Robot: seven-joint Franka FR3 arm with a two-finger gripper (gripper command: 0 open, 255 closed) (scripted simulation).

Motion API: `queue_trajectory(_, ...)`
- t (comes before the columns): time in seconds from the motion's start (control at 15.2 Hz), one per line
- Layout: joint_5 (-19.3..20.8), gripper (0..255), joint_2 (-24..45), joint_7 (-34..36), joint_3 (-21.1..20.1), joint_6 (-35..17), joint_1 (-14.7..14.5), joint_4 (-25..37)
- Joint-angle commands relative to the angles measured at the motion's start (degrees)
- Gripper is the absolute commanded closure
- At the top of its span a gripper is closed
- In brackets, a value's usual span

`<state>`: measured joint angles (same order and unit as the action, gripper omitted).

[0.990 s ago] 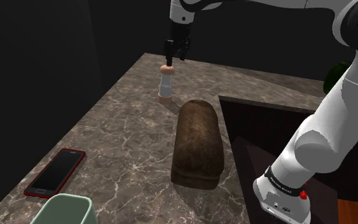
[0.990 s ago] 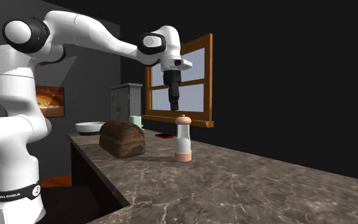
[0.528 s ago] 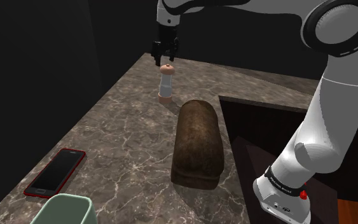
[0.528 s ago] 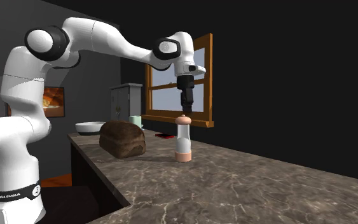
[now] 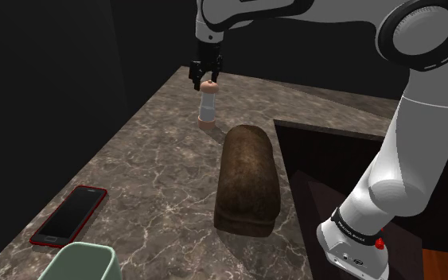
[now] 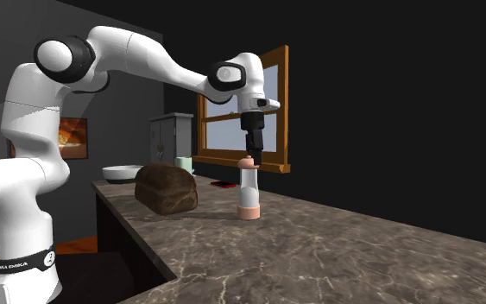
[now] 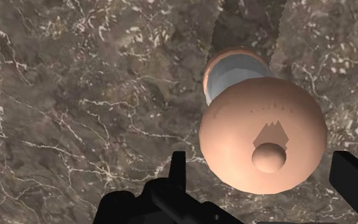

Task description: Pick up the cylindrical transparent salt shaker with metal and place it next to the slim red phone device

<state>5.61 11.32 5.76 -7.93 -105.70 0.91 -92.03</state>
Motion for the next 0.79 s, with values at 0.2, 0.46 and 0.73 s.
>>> queue_trajectory(0.2,0.00,0,0.01,0.00,0.00,-0.04,0.00,-0.02)
queue_trajectory(0.46,0.00,255,0.01,-0.01,0.01,-0.05,0.01,-0.03)
queue_trajectory(0.73,0.00,255,0.01,-0.02,0.01,-0.03,0.01,-0.01)
